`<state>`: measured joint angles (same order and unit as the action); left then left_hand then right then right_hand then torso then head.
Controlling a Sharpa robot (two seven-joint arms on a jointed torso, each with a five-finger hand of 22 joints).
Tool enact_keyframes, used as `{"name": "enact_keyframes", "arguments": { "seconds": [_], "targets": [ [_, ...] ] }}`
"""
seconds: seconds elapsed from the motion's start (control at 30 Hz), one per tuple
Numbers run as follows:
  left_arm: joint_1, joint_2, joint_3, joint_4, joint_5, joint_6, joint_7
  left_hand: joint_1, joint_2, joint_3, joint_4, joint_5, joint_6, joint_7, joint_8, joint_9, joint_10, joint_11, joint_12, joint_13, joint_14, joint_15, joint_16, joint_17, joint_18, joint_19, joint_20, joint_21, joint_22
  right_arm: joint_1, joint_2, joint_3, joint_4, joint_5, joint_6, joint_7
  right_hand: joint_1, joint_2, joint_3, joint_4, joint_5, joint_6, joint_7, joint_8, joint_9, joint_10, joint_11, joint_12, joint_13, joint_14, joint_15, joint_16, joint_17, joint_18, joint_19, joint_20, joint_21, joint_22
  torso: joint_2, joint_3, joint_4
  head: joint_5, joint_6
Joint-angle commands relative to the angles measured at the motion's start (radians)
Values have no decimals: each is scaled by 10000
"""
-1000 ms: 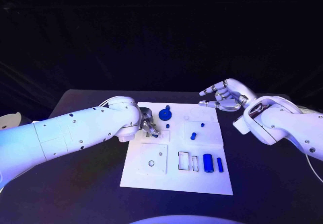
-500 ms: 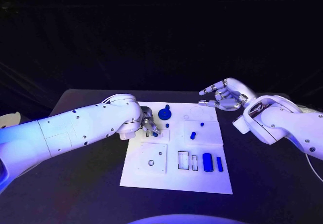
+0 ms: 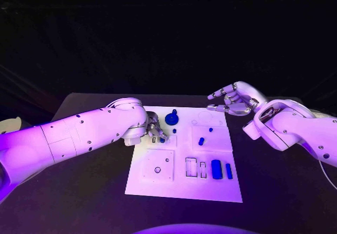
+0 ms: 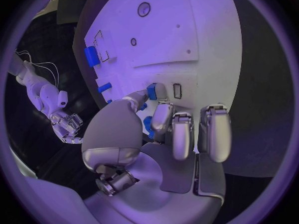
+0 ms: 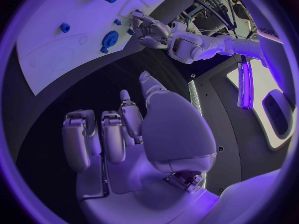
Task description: Assemble the parts on the task board
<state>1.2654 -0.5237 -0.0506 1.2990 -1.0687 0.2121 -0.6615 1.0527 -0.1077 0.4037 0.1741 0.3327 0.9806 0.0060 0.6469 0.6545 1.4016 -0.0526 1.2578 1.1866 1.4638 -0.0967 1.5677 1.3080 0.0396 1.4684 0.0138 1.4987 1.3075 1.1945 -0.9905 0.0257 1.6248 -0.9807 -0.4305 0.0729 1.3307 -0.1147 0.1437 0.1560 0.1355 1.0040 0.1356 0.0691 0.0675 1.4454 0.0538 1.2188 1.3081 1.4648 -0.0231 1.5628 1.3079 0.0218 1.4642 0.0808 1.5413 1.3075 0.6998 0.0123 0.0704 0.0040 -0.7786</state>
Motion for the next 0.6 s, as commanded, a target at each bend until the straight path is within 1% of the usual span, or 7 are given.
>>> {"name": "enact_keyframes", "arguments": {
  "seconds": [0.03,0.07,0.13,0.17,0.33,0.43,0.6],
  "targets": [
    [-82,23,-55,-42,-14,319,-91,-199,-34,-312,146,-55,36,80,10,3,89,3,38,35,1070,-66,31,2628,-127,513,-71,47,1417,-6,-1,1,20,-22,118,11,-19,77,-83,-7,29,73,24,11,11,-51,-31,-14,698,991,23,-62,2339,-57,706,46,-50,1957,-2,-3,11,-5,6],
    [-84,22,-54,-53,-20,307,-91,-279,-76,-487,219,-192,61,78,18,6,98,1,46,47,1070,-66,31,2628,-129,518,-71,51,1426,-6,-2,1,20,-22,116,11,-21,77,-85,-5,29,73,24,11,11,-51,-31,-13,698,991,23,-62,2340,-57,706,46,-50,1956,-2,-5,13,-3,4],
    [-88,15,-54,-94,-32,238,-83,-364,-77,-912,387,-851,100,65,14,1,115,-9,56,68,1070,-74,31,2628,-135,531,-74,64,1456,-6,-2,1,18,-22,109,9,-46,71,-115,15,25,74,24,9,10,-52,-31,-17,693,990,23,-64,2337,-57,705,45,-52,1954,2,-8,7,9,16],
    [-90,13,-53,-109,-35,208,-79,-395,-69,-1050,457,-1076,110,66,9,-3,123,-9,65,82,1070,-74,31,2628,-137,537,-75,70,1469,-6,-2,1,17,-22,106,8,-60,68,-132,25,18,74,23,8,10,-52,-31,-18,691,990,23,-65,2335,-56,703,45,-54,1950,1,-8,4,8,15],
    [-103,-9,-49,-131,-27,58,-55,-410,-2,-1734,827,-1843,145,52,-11,-19,153,-17,95,141,1070,-83,31,2628,-149,562,-82,96,1527,-6,1,1,9,-22,107,7,-93,63,-174,52,4,75,21,6,10,-51,-32,-19,687,989,23,-67,2331,-56,704,44,-54,1952,-2,-9,-5,9,23],
    [-111,-57,-28,-72,2,-80,-35,-407,-1,-2091,1029,-2026,158,45,-12,-22,167,-22,110,170,1070,-89,31,2628,-151,568,-89,101,1541,-6,1,1,5,-22,108,6,-100,61,-185,58,2,75,21,5,10,-52,-32,-24,683,990,22,-66,2333,-56,704,44,-54,1952,1,-6,1,6,32],
    [-115,-259,36,143,67,-373,-9,-447,54,-2446,1156,-2080,154,44,-14,-24,157,-24,84,152,1070,-95,31,2628,-140,550,-99,72,1499,-6,-2,1,-8,-21,112,3,-108,59,-196,64,1,75,20,5,9,-49,-32,-15,687,989,22,-68,2329,-56,704,44,-54,1951,0,-10,2,-13,53]
  ]
}}
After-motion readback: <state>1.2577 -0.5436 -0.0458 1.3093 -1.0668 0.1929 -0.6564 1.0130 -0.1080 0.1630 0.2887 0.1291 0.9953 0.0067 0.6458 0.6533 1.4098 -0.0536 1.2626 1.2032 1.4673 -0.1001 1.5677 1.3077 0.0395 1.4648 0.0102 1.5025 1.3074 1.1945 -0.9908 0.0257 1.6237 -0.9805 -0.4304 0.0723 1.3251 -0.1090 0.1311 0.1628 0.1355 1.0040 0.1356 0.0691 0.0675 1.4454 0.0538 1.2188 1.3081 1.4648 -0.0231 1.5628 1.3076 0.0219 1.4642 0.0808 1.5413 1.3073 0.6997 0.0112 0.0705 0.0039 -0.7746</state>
